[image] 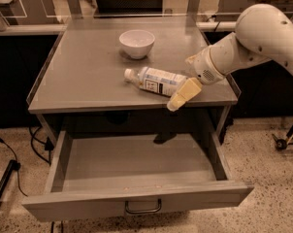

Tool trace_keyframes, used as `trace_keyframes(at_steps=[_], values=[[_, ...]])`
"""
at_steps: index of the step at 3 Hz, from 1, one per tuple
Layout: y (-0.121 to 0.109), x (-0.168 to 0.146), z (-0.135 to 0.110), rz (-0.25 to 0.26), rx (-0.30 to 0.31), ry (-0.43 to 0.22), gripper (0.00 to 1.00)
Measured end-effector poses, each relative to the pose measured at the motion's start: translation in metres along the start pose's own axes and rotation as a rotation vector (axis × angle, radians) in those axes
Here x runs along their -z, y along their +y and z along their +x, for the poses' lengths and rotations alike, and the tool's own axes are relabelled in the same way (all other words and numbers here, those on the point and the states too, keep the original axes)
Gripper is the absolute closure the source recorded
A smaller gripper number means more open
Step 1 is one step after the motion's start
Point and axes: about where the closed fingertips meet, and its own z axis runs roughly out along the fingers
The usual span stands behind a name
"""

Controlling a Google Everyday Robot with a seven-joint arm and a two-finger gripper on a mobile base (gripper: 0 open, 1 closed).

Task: Pick blue plastic bottle from top drawer and place on counter

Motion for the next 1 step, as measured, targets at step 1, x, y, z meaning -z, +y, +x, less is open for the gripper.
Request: trace_keyframes(at_steps=[1], values=[[0.0,0.0,0.0,0.0,0.0,0.0,0.0]])
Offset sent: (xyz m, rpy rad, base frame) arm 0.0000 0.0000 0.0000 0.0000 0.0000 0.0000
